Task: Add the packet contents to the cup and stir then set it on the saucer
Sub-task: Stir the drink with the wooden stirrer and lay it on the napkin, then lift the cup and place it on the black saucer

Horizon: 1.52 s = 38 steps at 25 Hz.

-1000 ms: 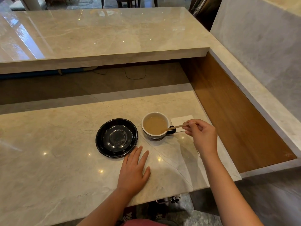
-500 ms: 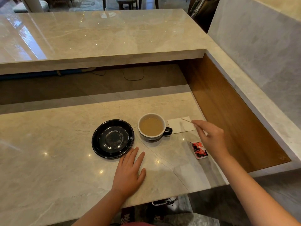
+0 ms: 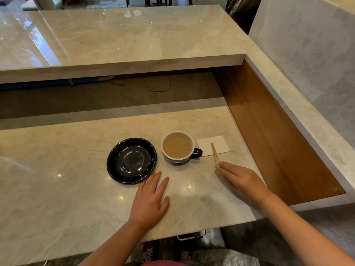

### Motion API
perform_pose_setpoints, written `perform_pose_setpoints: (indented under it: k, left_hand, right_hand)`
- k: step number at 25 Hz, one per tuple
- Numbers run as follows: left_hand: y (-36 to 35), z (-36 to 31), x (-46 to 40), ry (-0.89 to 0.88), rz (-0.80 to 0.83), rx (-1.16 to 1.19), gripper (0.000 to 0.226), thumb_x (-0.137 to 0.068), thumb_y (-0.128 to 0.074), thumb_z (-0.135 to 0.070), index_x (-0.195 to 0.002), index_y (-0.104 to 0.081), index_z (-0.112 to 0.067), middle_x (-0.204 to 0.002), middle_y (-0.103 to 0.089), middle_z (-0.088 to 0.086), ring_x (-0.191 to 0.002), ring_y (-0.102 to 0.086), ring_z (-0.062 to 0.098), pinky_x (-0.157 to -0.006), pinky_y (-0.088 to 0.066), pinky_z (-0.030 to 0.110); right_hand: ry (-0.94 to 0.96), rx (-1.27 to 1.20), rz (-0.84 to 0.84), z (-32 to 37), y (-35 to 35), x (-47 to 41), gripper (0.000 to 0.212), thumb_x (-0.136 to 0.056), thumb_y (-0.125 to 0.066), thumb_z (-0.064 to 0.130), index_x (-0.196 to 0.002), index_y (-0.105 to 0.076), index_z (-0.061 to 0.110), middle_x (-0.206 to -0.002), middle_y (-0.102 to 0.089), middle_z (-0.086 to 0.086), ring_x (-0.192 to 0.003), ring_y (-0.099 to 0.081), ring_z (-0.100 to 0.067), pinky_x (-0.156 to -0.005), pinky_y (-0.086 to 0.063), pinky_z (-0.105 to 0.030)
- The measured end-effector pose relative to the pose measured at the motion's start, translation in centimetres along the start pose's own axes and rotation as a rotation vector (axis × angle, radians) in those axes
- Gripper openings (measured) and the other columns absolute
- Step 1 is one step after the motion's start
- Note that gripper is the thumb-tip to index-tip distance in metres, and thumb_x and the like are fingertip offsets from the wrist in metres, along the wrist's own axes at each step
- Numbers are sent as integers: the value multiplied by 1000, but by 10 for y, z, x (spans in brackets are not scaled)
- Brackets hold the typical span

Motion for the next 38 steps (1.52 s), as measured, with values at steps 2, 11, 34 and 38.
perform_pose_setpoints:
  k: [2,11,34,38]
  left_hand:
    - [0,0,0,6,8,-5,57,-89,-38,-44,-139,-42,-18,-145,-38,11,-134,-28,26,-106,-26,43]
    - [-2,2,-1,21,25,-10,57,-88,-38,-44,-140,-41,-19,-146,-36,10,-134,-27,25,-106,-28,44]
    - [0,1,0,24,12,68,56,-87,-43,-43,-140,-42,-22,-147,-35,7,-135,-26,22,-108,-15,35]
    - [-1,3,1,31,22,69,57,-89,-42,-44,-141,-39,-23,-148,-33,6,-136,-24,22,-109,-13,36]
  right_hand:
    - [-9,-12,7,2,-6,5,25,-86,-60,14,-108,-64,5,-113,-69,-14,-91,-68,-25,-73,-60,-37]
    - [-77,29,120,11,-13,6,48,-97,-28,35,-109,-65,6,-114,-69,-13,-108,-63,-23,-95,-42,-28]
    - [-417,4,597,61,-25,-165,99,-73,-69,47,-144,-2,30,-157,2,-13,-142,-2,-36,-106,-26,-59]
    - [-441,-45,624,58,-32,-171,100,-67,-74,37,-143,-9,28,-151,-16,-14,-134,-19,-35,-93,-42,-48]
Point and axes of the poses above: each hand's wrist, its own x-axis away from the middle knuckle, its own y-axis out of the back of the hand, z = x × y, the point moved 5 cm from there along -x, towards the middle knuckle
